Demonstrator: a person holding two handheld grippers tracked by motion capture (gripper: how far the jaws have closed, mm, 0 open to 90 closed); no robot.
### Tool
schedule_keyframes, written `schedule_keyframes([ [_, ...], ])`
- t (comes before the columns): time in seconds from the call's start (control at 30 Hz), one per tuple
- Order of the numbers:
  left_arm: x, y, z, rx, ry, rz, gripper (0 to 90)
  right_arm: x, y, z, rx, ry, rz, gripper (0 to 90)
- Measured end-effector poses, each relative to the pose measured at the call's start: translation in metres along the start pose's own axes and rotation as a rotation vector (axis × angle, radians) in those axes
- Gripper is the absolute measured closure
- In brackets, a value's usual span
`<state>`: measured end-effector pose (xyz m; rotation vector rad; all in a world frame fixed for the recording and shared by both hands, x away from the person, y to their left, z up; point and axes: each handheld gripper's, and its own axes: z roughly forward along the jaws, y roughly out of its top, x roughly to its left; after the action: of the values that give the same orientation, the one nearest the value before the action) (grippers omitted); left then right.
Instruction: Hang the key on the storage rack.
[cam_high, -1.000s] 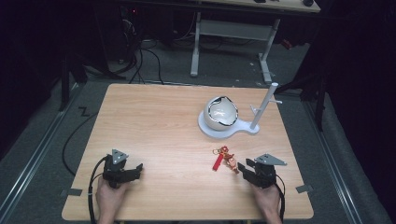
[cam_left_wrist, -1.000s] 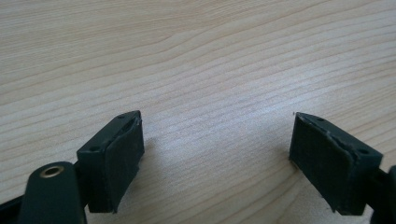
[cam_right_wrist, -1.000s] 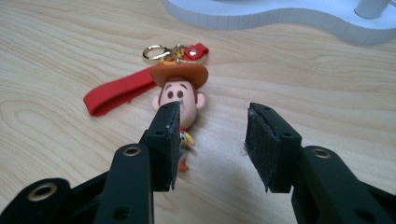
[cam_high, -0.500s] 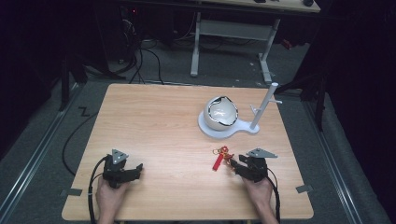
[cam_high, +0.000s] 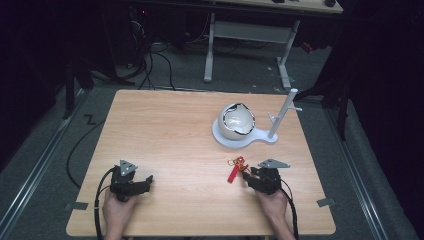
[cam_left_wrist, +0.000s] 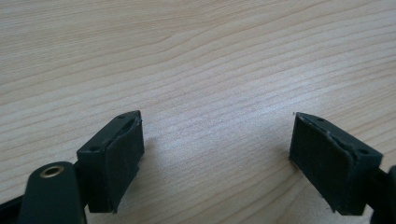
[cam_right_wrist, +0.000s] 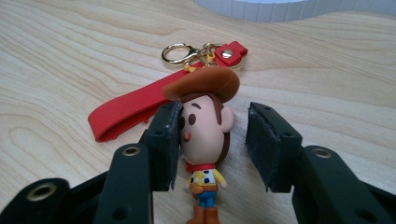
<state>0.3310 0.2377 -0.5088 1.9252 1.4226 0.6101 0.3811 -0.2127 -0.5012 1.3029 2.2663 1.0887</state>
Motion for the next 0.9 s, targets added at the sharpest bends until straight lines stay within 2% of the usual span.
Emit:
schedule_keyframes([
  [0.13, 0.000, 0.000, 0.000, 0.000, 0.000, 0.000, 18.3, 0.006, 0.001, 0.002, 0.005, -0.012, -0.035, 65.2],
  [0.2, 0.000, 0.000, 0.000, 0.000, 0.000, 0.000, 18.3, 0.008, 0.001, 0.002, 0.006, -0.027, -0.066, 66.5],
  [0.6, 0.000, 0.000, 0.000, -0.001, -0.001, -0.001, 18.3, 0.009, 0.000, 0.001, 0.004, -0.034, -0.087, 67.2],
  [0.9, 0.000, 0.000, 0.000, -0.001, 0.000, -0.001, 18.2, 0.006, 0.005, -0.018, -0.044, -0.049, -0.093, 67.2],
])
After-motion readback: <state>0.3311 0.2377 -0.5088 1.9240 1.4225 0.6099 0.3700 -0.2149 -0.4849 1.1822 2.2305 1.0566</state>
